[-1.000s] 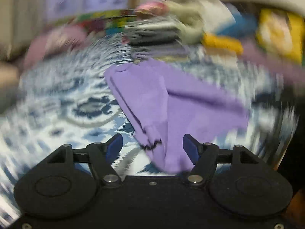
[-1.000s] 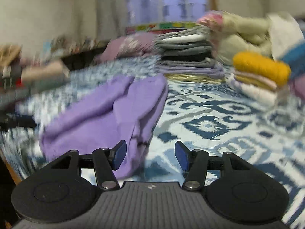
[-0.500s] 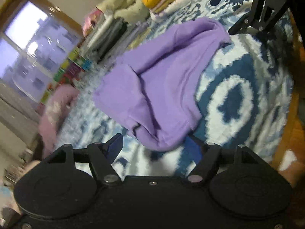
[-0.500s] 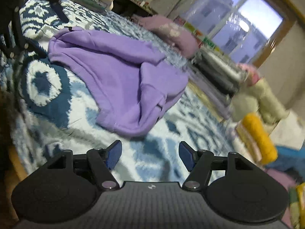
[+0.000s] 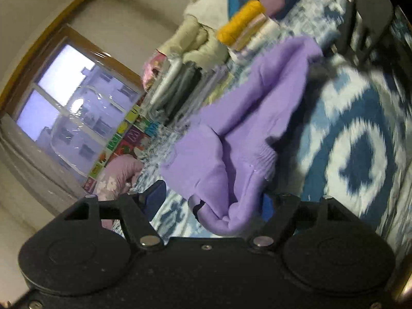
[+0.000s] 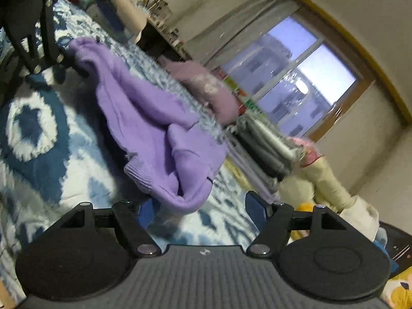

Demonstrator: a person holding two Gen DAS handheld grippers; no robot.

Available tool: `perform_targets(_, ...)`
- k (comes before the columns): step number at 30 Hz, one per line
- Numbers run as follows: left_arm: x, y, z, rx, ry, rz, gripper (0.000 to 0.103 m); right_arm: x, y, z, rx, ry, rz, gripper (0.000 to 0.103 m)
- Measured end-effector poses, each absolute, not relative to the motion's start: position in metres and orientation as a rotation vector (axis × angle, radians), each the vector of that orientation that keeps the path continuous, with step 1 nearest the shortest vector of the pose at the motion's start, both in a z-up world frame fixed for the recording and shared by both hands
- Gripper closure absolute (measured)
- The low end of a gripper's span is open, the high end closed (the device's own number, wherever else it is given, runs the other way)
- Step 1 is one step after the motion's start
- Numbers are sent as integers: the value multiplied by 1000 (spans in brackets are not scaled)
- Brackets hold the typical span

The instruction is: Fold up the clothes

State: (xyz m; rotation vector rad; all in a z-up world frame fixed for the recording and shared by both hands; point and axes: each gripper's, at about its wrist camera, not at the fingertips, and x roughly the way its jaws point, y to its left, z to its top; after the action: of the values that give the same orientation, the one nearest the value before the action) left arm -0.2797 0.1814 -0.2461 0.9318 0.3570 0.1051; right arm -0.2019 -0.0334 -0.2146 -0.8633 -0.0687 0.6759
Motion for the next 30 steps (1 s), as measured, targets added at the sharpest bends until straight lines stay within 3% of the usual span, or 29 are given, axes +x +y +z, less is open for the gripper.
perform_targets(6, -272, 181, -255, 952, 357, 89, 39, -195, -32, -225, -920, -144, 722, 31)
perform_targets(8, -269, 180, -257, 958, 354, 87, 49, -191, -31, -226, -925, -159, 743, 33)
perform_targets(9, -268, 180, -258, 961, 353, 86, 50, -189, -29, -226, -923, -152, 759, 44)
perform_targets(11, -267, 179, -258, 969, 353, 87, 53, -185, -26, -225, -912, -101, 793, 58)
perform_targets(15, -262, 179, -260, 976, 370, 103, 61, -183, -19, -220, -885, -84, 814, 67)
perform_targets(17, -258, 176, -262, 981, 389, 107, 73, -181, -17, -218, -875, -63, 823, 70)
perform_targets(23, -267, 167, -253, 994, 426, 111, 77, -190, -18, -210, -862, 2, 847, 78)
perform_targets(30, -313, 151, -204, 998, 511, -30, 77, -229, -50, -167, -827, 66, 942, 78)
